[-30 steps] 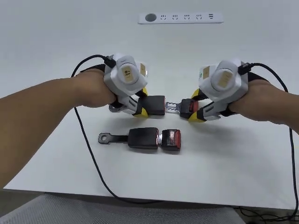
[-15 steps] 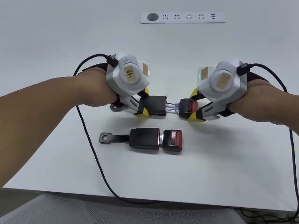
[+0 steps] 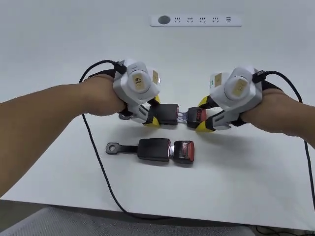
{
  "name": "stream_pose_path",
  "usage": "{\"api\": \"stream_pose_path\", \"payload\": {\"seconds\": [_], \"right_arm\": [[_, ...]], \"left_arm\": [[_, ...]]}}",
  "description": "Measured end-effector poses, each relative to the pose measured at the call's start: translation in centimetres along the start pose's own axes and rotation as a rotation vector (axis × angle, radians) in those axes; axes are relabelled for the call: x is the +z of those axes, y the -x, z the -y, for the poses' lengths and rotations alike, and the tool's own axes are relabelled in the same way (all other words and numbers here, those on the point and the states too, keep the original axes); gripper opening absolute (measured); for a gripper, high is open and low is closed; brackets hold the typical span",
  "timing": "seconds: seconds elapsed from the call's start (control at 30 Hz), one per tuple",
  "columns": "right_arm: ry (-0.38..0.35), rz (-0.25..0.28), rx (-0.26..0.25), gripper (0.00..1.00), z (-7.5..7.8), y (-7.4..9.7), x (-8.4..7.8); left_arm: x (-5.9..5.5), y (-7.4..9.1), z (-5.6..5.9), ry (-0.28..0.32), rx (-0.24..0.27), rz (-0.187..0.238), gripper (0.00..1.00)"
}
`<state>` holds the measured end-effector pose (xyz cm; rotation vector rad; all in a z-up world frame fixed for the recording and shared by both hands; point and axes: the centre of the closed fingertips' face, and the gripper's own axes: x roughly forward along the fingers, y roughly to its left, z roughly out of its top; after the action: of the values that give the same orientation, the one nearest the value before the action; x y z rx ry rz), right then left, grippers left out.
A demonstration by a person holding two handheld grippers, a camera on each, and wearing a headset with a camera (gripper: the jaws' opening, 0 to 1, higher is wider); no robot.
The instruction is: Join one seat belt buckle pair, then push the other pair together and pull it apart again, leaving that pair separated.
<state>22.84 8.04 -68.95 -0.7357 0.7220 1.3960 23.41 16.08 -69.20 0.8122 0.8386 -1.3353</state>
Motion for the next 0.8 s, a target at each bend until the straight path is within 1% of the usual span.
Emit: {"api": "stream_pose_path", "payload": {"seconds": [0.17,0.33,0.47,0.53,0.63,0.73,0.8], "right_arm": [[0.004,-0.005,0.006,0.31,0.2,-0.1,0.0],[0.016,-0.011,0.002,0.31,0.1,-0.2,0.2],[0.011,-0.005,0.001,0.31,0.1,-0.3,0.4],[0.02,0.008,0.0,0.31,0.1,-0.5,0.8],[0.017,0.007,0.0,0.31,0.1,-0.8,1.1],[0.015,0.011,-0.001,0.31,0.1,-0.9,1.3],[0.018,0.003,-0.005,0.31,0.1,-1.1,1.4]], "left_arm": [[0.3,0.0,0.2,-0.003,-0.012,-0.001,0.32],[0.2,-0.1,0.2,-0.008,-0.02,-0.003,0.32],[0.1,-0.1,0.1,-0.005,-0.017,0.0,0.31],[0.1,0.0,0.1,-0.004,-0.014,0.006,0.31],[0.1,0.0,0.2,-0.004,-0.014,0.009,0.31],[0.1,-0.1,0.2,-0.009,-0.016,0.001,0.31],[0.2,-0.1,0.2,-0.017,-0.017,-0.009,0.31]]}}
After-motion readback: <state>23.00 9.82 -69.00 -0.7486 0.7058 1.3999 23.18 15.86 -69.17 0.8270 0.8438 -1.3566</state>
